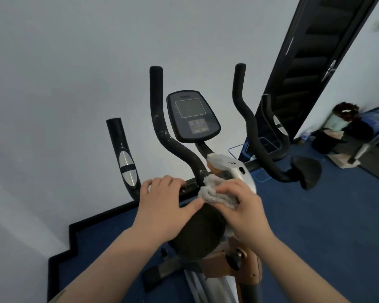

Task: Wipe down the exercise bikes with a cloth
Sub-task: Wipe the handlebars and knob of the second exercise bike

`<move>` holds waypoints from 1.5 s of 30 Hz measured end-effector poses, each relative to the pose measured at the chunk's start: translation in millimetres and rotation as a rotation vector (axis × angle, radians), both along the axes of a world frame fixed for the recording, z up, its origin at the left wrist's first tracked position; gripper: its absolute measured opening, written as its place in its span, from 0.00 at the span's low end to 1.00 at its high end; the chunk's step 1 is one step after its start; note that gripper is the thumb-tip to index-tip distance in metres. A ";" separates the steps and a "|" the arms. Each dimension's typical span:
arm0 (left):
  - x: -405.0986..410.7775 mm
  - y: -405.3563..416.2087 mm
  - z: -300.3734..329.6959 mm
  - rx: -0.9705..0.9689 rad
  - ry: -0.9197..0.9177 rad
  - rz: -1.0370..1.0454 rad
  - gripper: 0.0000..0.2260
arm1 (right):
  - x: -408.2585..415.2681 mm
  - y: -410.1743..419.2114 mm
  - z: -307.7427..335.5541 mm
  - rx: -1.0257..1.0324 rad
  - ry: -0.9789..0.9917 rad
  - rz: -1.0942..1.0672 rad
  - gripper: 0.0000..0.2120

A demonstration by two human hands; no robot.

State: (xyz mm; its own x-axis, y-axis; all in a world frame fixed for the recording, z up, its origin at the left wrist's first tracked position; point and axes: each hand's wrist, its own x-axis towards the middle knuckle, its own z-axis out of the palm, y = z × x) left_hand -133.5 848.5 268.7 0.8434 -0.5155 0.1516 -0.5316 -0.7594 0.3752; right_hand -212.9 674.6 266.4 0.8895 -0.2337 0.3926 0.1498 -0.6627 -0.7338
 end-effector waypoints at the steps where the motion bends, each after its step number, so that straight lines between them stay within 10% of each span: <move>1: 0.7 1.0 -0.9 -0.002 0.011 -0.006 0.31 | 5.9 2.0 0.1 -0.012 -0.014 -0.004 0.08; 11: 5.7 3.0 -7.5 -0.076 0.077 -0.043 0.29 | 50.2 -33.4 35.0 0.139 -0.097 -0.405 0.12; 17: 7.6 1.2 -5.6 -0.026 0.047 -0.037 0.32 | 18.8 7.2 3.2 -0.071 -0.026 -0.032 0.11; 26: 9.2 2.2 -4.7 -0.092 0.140 -0.046 0.30 | 40.2 -32.1 30.0 0.034 -0.081 -0.228 0.14; 45: 1.3 -14.4 2.5 -0.191 0.102 0.159 0.22 | 75.6 -27.9 17.0 -0.073 -0.033 0.236 0.21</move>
State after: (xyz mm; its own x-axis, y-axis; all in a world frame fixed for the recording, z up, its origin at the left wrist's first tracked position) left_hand -132.2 834.0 271.2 0.9273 -0.3458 0.1435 -0.3636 -0.7404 0.5653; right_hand -137.3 646.7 283.3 0.9024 0.0087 0.4308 0.3298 -0.6574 -0.6775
